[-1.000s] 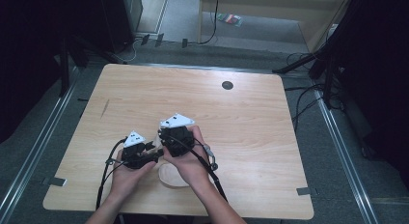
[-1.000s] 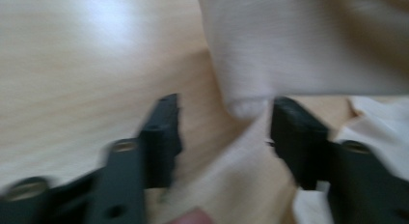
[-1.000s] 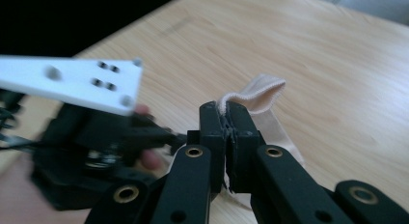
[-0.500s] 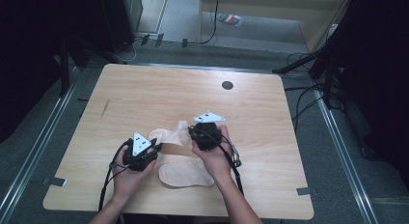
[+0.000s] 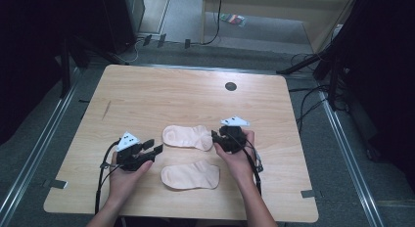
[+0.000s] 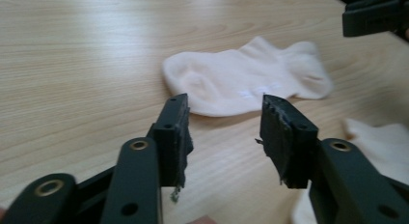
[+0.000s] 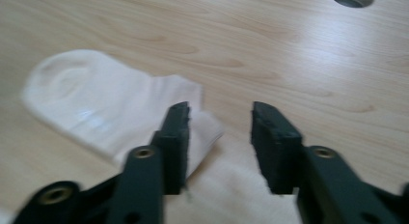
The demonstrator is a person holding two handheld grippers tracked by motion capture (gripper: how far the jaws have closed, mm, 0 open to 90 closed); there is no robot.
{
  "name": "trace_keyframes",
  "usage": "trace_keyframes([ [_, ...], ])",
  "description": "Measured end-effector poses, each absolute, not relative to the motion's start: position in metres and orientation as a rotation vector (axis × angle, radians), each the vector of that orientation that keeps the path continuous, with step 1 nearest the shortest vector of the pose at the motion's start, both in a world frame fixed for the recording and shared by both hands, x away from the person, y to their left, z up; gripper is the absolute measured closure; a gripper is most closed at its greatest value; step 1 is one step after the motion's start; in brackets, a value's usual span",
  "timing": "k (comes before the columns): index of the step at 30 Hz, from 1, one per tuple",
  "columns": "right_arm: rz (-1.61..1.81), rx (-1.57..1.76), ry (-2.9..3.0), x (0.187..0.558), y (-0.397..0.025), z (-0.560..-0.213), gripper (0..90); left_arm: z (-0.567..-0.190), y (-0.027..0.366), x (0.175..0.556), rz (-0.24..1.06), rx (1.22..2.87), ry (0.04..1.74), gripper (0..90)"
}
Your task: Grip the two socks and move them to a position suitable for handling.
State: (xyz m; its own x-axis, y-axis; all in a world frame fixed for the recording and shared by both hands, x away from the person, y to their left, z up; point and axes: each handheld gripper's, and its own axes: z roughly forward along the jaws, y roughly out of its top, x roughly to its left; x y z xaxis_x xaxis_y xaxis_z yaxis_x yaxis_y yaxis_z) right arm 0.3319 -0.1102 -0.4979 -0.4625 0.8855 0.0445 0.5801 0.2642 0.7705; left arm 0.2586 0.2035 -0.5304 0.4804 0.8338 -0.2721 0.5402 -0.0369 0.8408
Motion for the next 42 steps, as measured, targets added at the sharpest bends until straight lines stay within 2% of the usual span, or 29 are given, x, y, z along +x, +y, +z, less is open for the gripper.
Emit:
trace_keyframes([
  [2,1.132,1.273,2.171,0.31,-0.116,-0.497,74.7,-0.525,0.206,0.249,0.322,1.696,1.164,60.9],
  [5,1.196,1.255,2.22,0.276,-0.123,-0.502,90.0,-0.524,0.2,0.232,0.267,1.712,1.155,75.6],
  [7,1.178,1.251,2.268,0.257,-0.126,-0.513,90.0,-0.529,0.191,0.218,0.2,1.743,1.135,88.8],
  [8,1.175,1.261,2.288,0.251,-0.125,-0.518,90.0,-0.531,0.188,0.215,0.174,1.754,1.13,90.0],
  [10,1.148,1.227,2.331,0.243,-0.123,-0.524,90.0,-0.536,0.178,0.206,0.149,1.819,1.123,90.0],
  [13,1.129,1.241,2.343,0.238,-0.12,-0.534,90.0,-0.542,0.172,0.201,0.219,1.903,1.14,90.0],
  [17,1.056,1.277,2.36,0.238,-0.118,-0.542,90.0,-0.55,0.171,0.202,0.234,1.999,1.154,90.0],
  [26,1.015,1.322,2.288,0.243,-0.125,-0.542,90.0,-0.55,0.169,0.217,0.308,2.004,1.149,90.0],
  [28,1.034,1.376,2.278,0.244,-0.127,-0.542,90.0,-0.55,0.169,0.221,0.284,1.989,1.126,90.0],
  [30,1.061,1.379,2.247,0.242,-0.127,-0.539,90.0,-0.546,0.173,0.221,0.195,1.925,1.086,84.4],
  [32,1.175,1.354,2.222,0.234,-0.124,-0.528,90.0,-0.541,0.178,0.222,0.179,1.869,1.09,83.9],
  [36,1.282,1.198,2.294,0.218,-0.081,-0.514,90.0,-0.537,0.18,0.235,0.196,1.871,1.114,89.7],
  [42,1.267,1.117,2.424,0.218,-0.02,-0.536,90.0,-0.544,0.172,0.246,0.181,1.928,1.14,90.0],
])
